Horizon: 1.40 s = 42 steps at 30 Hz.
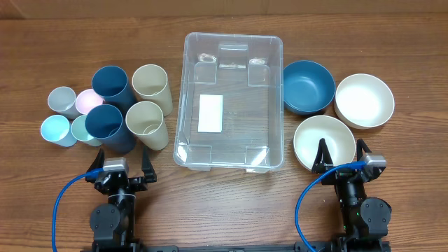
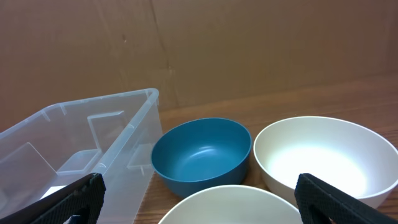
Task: Pack container
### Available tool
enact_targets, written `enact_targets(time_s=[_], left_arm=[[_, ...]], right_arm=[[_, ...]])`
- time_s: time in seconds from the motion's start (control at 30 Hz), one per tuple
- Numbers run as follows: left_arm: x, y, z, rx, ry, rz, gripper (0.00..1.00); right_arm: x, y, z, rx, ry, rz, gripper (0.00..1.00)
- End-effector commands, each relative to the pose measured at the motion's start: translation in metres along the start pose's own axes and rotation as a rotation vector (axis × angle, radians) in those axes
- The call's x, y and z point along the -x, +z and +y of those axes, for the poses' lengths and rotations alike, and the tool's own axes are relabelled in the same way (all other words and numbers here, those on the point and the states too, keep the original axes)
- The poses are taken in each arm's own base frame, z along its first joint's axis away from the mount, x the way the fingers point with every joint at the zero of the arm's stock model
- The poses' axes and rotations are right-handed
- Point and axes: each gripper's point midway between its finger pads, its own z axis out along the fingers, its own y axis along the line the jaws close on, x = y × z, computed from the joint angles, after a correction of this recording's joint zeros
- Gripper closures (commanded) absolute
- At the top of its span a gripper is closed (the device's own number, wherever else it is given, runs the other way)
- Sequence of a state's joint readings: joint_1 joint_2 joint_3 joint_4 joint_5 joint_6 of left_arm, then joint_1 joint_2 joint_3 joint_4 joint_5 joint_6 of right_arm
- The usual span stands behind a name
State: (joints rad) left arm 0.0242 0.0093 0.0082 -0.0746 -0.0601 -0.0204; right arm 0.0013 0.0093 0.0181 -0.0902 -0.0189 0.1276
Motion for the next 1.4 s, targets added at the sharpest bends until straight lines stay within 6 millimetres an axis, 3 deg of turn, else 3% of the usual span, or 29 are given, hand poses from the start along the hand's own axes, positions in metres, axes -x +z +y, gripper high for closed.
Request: enact_targets(time_s=[0.0,1.17,1.27,1.37], left_arm=[[0.0,0.0,0.0,-0.003,0.005,-0.003,0.0],[0.0,0.0,0.0,-0.003,0.005,-0.004,0.0],[-0.001,0.0,-0.005,-0.029,0.004,0.001,0.0],[0.0,-0.002,-0.023,-0.136,-0.078,0.002,0.0]], right_arm=[[-0.002,0.0,-0.001,-0.002,0.002,-0.004,0.0],[-0.001,0.0,0.0,0.001,0.002,-0.005,0.0],[-0.002,0.0,0.008,0.048,0.003,0.002,0.0],[-0.003,-0.003,0.034,0.197,0.0,0.012,0.0]])
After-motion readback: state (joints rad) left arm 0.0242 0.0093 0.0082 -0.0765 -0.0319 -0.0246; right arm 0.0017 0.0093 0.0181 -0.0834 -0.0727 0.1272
